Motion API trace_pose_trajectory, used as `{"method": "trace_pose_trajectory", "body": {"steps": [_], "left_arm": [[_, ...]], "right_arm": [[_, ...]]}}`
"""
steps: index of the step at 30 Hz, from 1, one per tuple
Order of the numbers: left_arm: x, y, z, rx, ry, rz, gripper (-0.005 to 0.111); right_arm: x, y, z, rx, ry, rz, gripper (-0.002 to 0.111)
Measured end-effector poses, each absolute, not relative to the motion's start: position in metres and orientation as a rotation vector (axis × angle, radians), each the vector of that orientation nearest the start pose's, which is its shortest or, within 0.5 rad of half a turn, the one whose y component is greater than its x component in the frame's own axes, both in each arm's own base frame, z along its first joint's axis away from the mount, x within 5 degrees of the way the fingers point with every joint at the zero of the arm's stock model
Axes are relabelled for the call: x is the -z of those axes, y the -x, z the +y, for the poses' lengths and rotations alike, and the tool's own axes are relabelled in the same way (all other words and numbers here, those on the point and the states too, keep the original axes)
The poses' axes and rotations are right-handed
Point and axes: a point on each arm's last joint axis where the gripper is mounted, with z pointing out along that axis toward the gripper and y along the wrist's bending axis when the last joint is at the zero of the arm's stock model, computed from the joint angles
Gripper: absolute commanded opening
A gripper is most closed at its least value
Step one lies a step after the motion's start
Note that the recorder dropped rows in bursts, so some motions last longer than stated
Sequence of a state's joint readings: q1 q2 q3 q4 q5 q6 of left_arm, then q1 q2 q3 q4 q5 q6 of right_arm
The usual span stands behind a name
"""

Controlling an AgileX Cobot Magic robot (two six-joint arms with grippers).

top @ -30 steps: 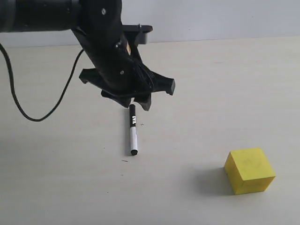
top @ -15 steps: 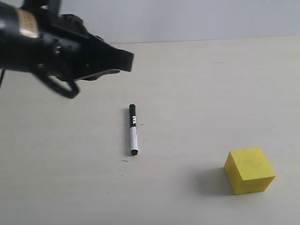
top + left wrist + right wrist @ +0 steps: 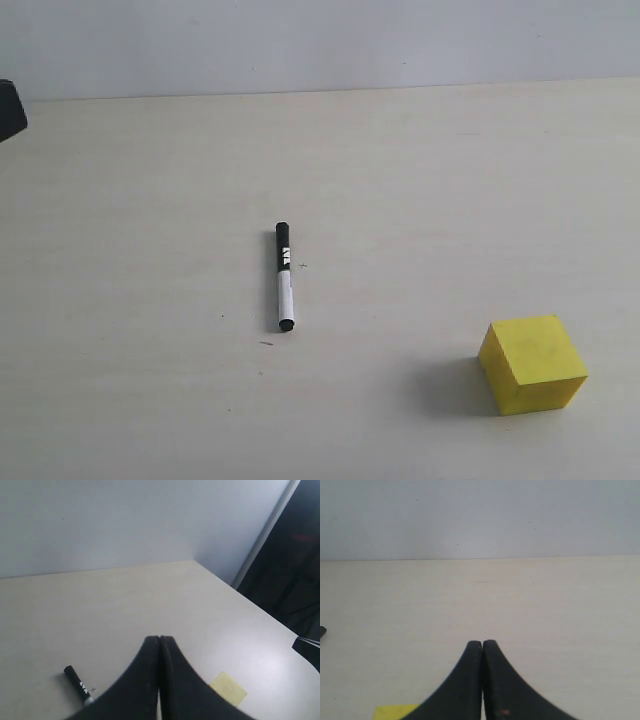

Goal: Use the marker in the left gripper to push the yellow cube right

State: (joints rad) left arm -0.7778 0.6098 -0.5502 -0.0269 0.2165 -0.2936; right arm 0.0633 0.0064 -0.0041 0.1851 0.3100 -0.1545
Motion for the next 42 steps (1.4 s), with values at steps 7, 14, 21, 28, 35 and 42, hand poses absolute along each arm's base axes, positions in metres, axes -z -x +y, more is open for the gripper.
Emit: {"method": "trace_pose_trajectory", "body": {"steps": [7, 14, 21, 28, 35, 42], "left_arm": [[-0.328, -0.092, -0.091, 0.74, -0.475, 1.757, 0.0], [-0.317, -0.101, -0.066, 0.432, -0.487, 1.73, 0.0], [-0.304, -0.084, -0.022, 0.208, -0.206, 1.673, 0.0], [-0.287, -0.059, -0.009, 0.14, -0.132, 1.659, 0.0], [-0.263, -0.05, -0.007, 0.121, -0.134, 1.686, 0.0], [-0.233, -0.046, -0.006, 0.113, -0.138, 1.707, 0.0]], "right_arm": [[-0.187, -0.054, 0.009, -0.111, 0.077, 1.79, 0.0], [-0.187, -0.054, 0.009, -0.111, 0.077, 1.79, 0.0], [-0.187, -0.054, 0.009, -0.111, 0.077, 1.79, 0.0], [-0.187, -0.054, 0.009, -0.111, 0.077, 1.79, 0.0], [-0.187, -0.054, 0.009, -0.111, 0.077, 1.79, 0.0], [-0.187, -0.054, 0.009, -0.111, 0.077, 1.79, 0.0]]}}
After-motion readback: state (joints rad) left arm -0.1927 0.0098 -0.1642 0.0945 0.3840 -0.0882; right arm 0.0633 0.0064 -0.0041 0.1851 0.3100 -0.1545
